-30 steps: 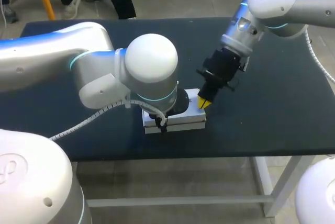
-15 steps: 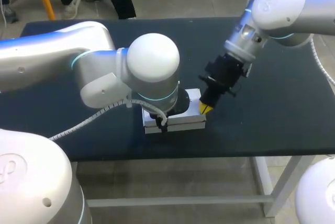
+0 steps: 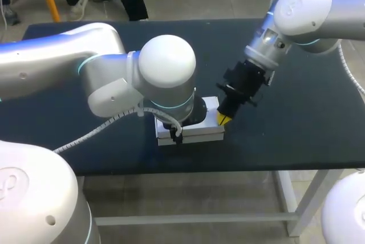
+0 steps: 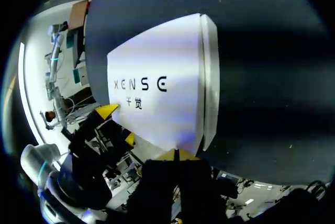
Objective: Assemble the packaging by folding the flat box into shape, placing the metal phone stand inside, and closing the box properly
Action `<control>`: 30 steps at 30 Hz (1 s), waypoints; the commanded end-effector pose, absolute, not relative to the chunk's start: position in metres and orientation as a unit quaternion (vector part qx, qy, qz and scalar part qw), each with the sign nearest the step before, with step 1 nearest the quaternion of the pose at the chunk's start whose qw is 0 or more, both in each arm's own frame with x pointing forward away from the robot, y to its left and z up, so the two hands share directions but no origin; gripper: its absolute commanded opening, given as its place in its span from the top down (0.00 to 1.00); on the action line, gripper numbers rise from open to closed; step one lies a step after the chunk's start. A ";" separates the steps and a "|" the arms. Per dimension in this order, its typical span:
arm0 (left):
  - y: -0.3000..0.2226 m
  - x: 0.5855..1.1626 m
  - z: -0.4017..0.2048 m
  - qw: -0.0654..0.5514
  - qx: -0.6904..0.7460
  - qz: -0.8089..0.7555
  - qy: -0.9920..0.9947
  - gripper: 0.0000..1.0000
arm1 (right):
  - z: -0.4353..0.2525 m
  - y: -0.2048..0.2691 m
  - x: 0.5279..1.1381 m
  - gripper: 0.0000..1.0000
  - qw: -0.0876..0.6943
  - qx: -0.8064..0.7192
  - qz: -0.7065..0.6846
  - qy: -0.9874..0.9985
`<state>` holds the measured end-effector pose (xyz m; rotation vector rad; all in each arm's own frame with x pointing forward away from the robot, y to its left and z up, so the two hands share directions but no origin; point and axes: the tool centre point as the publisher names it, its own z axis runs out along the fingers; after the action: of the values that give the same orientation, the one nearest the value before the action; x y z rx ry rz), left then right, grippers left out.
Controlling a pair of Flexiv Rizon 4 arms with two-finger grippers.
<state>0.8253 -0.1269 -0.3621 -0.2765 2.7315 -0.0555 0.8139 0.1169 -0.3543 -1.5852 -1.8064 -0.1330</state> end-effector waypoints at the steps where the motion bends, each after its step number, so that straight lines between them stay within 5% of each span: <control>1: -0.122 0.821 -0.355 0.199 -0.099 -0.023 0.975 0.31 | -0.356 0.118 0.816 1.00 0.361 -0.613 -0.050 -0.701; 7: -0.108 0.813 -0.339 0.192 -0.096 -0.086 0.973 0.29 | -0.357 0.119 0.817 1.00 0.361 -0.614 -0.050 -0.700; 8: -0.105 0.812 -0.336 0.187 -0.098 -0.101 0.972 0.44 | -0.357 0.119 0.817 1.00 0.361 -0.614 -0.050 -0.700; 13: -0.098 0.812 -0.327 0.170 -0.109 -0.147 0.968 0.85 | -0.358 0.119 0.817 1.00 0.359 -0.614 -0.050 -0.701; 14: -0.097 0.813 -0.325 0.167 -0.113 -0.153 0.967 0.99 | -0.358 0.119 0.817 1.00 0.359 -0.615 -0.050 -0.701; 30: -0.100 0.824 -0.350 0.123 -0.124 -0.160 0.971 1.00 | -0.360 0.120 0.817 1.00 0.357 -0.616 -0.051 -0.700</control>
<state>0.8209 -0.0943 -0.3460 -0.3611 2.8312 -0.4794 0.8167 0.1193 -0.3571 -1.5918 -1.8078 -0.1332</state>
